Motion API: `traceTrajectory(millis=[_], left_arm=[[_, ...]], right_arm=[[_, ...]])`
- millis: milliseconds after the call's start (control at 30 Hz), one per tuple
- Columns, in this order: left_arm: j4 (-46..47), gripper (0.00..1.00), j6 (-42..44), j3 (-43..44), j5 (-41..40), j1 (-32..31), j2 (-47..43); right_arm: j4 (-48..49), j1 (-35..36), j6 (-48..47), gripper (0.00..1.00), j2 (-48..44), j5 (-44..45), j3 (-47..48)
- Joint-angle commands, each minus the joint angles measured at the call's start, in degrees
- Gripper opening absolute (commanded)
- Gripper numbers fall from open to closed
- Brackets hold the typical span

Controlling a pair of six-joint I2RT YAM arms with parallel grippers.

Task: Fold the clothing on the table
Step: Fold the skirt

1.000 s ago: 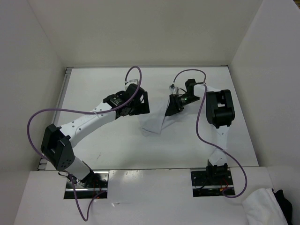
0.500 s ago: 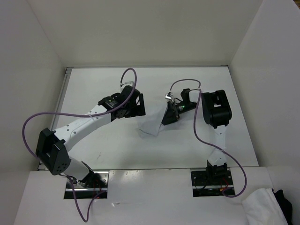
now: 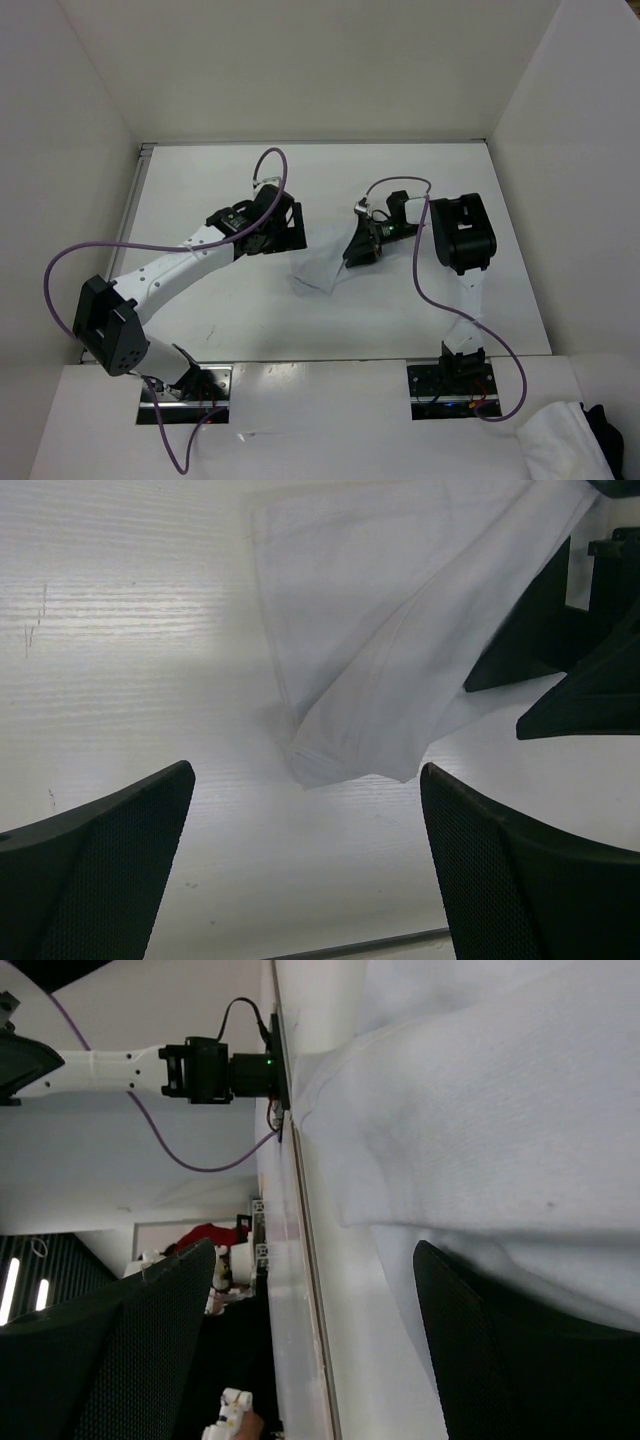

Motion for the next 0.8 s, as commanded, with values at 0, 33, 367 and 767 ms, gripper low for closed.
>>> traceTrajectory(millis=[0,33,367,767], left_arm=[[0.1,1.0,-1.2,-0.8,1.1,0.5,-1.2],[0.1,1.0,-1.2,-0.8,1.1,0.5,-1.2],[0.1,1.0,-2.2,-1.8,1.6,0.5,-1.8],[0.1,1.0,-2.2,-1.8,2.1,0.5,-1.8]], right_arm=[[14.7,0.3,5.9,0.85,-1.5,5.9,0.0],[16.3,0.3,9.3,0.85,-2.0,8.3,0.0],[31.8,0.3,21.6,0.85,-6.4,20.7,0.0],[39.0,0.3,30.1,0.82,-5.3,18.3,3.2]])
